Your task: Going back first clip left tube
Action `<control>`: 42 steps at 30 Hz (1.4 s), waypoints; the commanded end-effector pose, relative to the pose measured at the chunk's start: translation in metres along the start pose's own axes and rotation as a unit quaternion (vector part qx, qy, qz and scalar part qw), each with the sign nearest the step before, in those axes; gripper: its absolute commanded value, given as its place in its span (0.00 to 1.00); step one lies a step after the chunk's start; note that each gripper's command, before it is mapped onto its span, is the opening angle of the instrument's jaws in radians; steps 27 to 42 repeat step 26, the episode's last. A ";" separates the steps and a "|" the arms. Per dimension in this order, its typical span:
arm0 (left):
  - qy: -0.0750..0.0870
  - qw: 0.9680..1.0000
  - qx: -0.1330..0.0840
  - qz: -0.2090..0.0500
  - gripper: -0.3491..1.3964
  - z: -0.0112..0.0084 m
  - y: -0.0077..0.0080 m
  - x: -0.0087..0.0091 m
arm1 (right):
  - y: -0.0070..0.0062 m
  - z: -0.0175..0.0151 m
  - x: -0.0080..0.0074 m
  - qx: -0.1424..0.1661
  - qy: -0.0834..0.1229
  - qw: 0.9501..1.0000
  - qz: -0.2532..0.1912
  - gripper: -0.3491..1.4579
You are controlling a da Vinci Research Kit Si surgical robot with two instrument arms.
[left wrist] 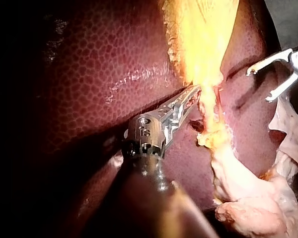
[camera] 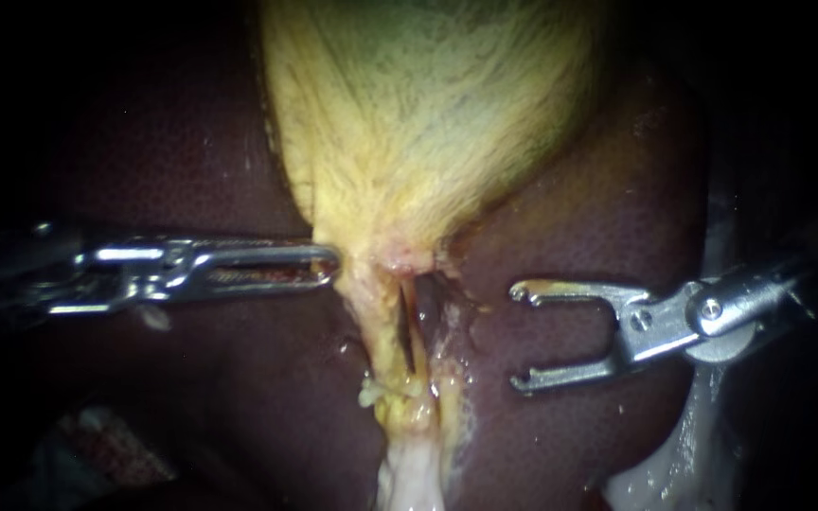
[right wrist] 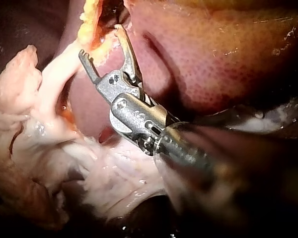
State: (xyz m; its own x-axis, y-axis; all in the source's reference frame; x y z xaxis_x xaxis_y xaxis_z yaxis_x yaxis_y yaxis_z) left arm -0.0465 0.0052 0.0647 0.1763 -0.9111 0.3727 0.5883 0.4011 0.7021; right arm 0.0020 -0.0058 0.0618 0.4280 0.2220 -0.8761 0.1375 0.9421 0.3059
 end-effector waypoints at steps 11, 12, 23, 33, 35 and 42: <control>0.010 1.000 0.006 0.003 0.03 0.0016 -0.0009 0.0006 | -0.0001 -0.0002 -0.0001 0.001 0.000 1.000 -0.006 0.52; 0.010 1.000 0.006 0.003 0.03 0.0016 -0.0009 0.0006 | -0.0001 -0.0002 -0.0001 0.001 0.000 1.000 -0.006 0.52; 0.010 1.000 0.007 0.003 0.03 0.0017 -0.0010 0.0007 | -0.0002 -0.0004 -0.0001 0.001 0.000 1.000 -0.007 0.52; 0.010 1.000 0.007 0.003 0.03 0.0017 -0.0010 0.0007 | -0.0002 -0.0005 -0.0001 0.001 0.000 1.000 -0.007 0.52; 0.010 1.000 0.007 0.003 0.03 0.0017 -0.0010 0.0007 | -0.0002 -0.0005 -0.0001 0.001 0.000 1.000 -0.007 0.52; 0.010 1.000 0.007 0.003 0.03 0.0017 -0.0010 0.0007 | -0.0002 -0.0005 -0.0001 0.001 0.000 1.000 -0.007 0.52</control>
